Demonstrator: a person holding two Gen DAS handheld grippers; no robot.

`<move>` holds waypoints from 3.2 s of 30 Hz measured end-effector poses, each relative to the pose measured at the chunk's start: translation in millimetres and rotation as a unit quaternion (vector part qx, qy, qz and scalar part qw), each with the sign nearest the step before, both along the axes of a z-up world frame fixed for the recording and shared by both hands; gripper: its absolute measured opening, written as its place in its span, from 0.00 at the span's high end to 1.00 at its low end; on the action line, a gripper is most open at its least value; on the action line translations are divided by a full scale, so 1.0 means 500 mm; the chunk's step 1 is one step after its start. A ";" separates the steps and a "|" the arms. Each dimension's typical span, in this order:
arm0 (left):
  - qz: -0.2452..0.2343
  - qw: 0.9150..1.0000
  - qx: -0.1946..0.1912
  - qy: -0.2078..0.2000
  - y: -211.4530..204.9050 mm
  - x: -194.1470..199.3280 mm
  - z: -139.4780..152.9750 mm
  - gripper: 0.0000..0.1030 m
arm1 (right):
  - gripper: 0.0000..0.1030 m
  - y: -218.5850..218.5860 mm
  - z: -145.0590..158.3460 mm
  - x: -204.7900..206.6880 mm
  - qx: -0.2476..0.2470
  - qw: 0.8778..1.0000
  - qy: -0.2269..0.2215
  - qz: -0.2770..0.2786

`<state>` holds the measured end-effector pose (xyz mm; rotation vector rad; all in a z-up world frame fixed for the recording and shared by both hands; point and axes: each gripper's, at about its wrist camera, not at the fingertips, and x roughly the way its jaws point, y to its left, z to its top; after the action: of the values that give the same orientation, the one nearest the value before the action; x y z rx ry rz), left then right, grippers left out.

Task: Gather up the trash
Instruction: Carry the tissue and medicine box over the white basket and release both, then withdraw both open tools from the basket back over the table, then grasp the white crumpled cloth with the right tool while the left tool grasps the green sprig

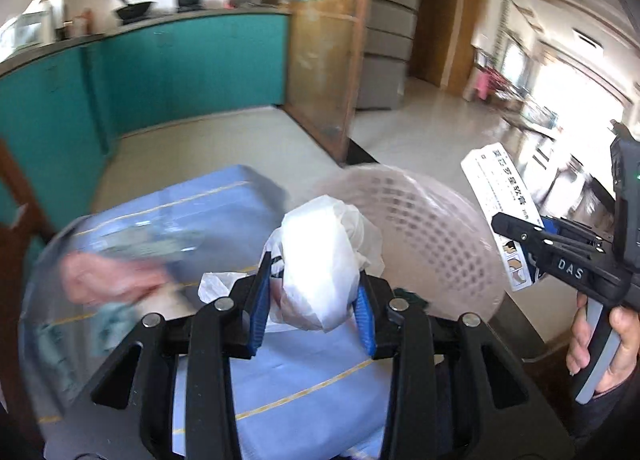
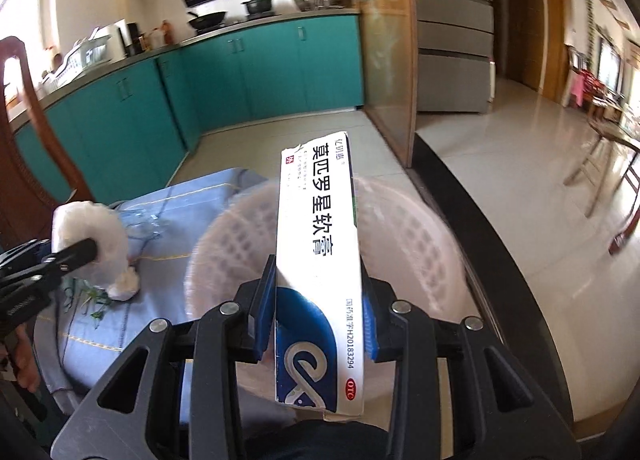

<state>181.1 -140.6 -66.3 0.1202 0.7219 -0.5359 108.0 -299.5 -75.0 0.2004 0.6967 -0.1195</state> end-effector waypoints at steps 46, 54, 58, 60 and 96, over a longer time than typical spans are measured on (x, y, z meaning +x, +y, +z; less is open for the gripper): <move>0.226 0.971 0.059 0.045 0.372 -0.118 -0.081 0.17 | 0.24 0.360 -0.043 0.148 0.029 0.979 0.050 0.196; 0.208 0.975 0.069 0.020 0.395 -0.175 -0.074 0.16 | 0.24 0.471 -0.114 0.221 0.026 0.968 0.103 0.226; 0.206 0.976 0.068 0.028 0.403 -0.183 -0.085 0.16 | 0.24 0.505 -0.149 0.231 0.024 0.962 0.131 0.237; 0.205 0.976 0.065 0.032 0.406 -0.184 -0.089 0.16 | 0.24 0.516 -0.161 0.229 0.015 0.960 0.140 0.243; 0.192 0.977 0.066 0.060 0.385 -0.173 -0.115 0.16 | 0.90 0.381 -0.075 0.125 0.035 0.971 0.099 0.214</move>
<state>94.4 51.8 -123.6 0.0706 0.8736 -0.1256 170.4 -108.8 -112.4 0.1035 0.9290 0.3018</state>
